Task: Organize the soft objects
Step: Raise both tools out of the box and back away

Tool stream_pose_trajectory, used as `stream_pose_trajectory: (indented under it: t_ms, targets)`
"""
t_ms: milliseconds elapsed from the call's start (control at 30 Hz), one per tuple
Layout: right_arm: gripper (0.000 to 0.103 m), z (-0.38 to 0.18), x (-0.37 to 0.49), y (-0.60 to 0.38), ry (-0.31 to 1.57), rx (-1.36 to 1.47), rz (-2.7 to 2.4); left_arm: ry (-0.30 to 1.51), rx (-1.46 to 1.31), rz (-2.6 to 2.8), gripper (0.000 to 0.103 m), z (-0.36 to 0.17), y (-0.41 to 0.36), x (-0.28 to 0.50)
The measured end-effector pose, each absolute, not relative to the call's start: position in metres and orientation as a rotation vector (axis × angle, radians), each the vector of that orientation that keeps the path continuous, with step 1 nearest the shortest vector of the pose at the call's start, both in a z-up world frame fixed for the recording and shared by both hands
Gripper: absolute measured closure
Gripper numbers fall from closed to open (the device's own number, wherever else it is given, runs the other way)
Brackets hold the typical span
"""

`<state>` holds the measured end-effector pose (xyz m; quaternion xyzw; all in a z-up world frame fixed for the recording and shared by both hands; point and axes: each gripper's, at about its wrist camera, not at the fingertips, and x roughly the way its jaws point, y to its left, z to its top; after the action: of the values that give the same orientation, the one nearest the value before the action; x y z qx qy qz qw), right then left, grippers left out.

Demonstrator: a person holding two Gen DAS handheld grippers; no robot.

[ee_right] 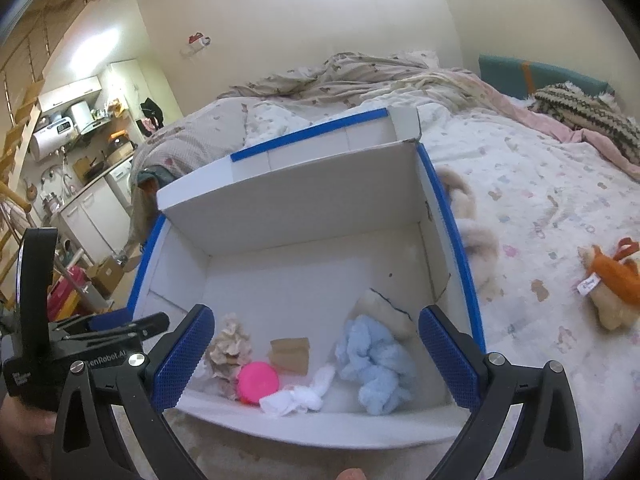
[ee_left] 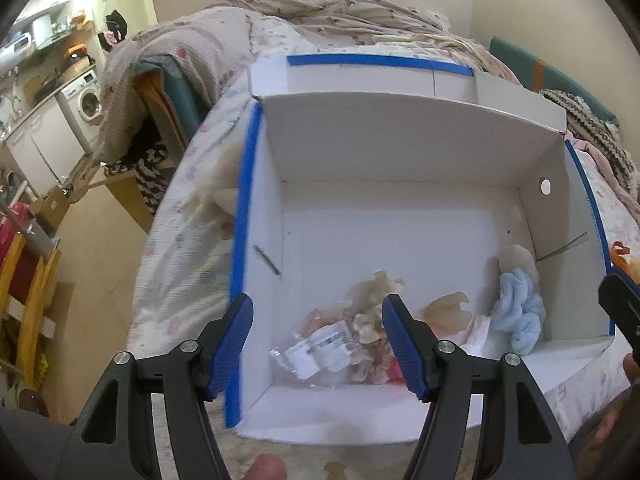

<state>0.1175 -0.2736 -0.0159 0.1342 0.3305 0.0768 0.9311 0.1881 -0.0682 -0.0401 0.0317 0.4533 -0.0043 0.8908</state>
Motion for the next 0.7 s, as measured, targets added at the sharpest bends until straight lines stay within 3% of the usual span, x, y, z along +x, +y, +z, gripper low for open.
stream_pose_trajectory:
  t_ms: [700]
  targets:
    - [0.0, -0.028, 0.056, -0.25, 0.791, 0.273, 0.17, 0.877, -0.023, 0.0, 0.038, -0.027, -0.001, 0.076]
